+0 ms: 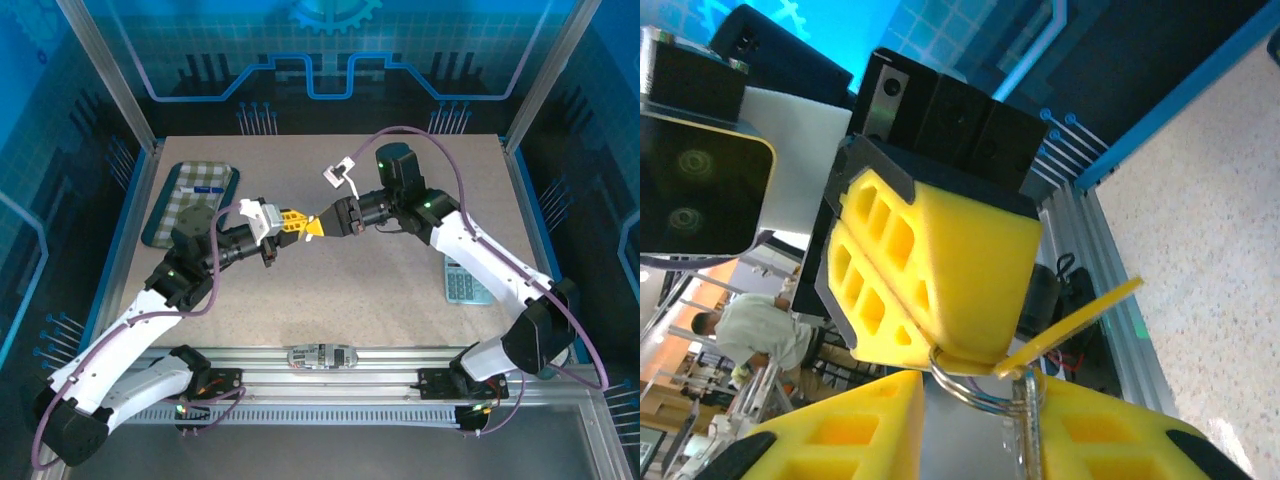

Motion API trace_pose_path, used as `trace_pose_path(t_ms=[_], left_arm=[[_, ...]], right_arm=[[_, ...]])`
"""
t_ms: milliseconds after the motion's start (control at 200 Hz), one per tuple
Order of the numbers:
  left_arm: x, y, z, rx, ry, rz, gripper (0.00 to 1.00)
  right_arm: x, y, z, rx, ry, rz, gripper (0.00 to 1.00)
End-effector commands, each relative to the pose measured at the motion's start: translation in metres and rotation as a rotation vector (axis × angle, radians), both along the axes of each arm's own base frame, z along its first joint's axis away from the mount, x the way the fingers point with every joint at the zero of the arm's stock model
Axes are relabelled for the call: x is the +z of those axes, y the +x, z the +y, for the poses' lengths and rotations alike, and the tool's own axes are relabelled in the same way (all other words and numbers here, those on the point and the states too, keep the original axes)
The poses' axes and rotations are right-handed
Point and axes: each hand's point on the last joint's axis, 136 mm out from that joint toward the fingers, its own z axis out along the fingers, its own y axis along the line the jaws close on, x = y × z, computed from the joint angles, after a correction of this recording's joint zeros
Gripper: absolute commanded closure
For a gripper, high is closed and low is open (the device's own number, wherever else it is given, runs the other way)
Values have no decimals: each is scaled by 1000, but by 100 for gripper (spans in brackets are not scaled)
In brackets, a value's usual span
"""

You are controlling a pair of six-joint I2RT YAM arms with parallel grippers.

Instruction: Remove the keys from the keyring

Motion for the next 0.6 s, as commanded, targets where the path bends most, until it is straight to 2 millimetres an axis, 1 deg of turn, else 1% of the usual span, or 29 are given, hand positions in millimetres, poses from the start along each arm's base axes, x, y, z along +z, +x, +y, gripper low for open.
trace_pose_path(t_ms=[0, 105, 230, 315, 365, 435, 490, 595], left_arm=[[10, -2, 1, 9, -41, -24, 100], [12, 1, 5, 43, -58, -27, 100], [13, 1, 8, 60, -64, -31, 100], [13, 1, 9, 64, -63, -27, 100], [14, 1, 9, 67, -64, -28, 100], [15, 1, 9, 68, -63, -30, 100], [15, 2, 10, 73, -63, -30, 100], [15, 2, 10, 78, -67, -30, 100]], right_arm=[[36, -1, -2, -23, 129, -77, 68], [43, 4, -4, -53, 182, -84, 68], [46, 9, -8, -94, 228, -84, 67], [46, 9, -9, -98, 235, -81, 69], [44, 10, -8, -99, 233, -76, 73], [42, 11, -8, -102, 229, -66, 75], [42, 11, -7, -98, 232, -62, 81], [41, 11, -7, -99, 238, -55, 80]])
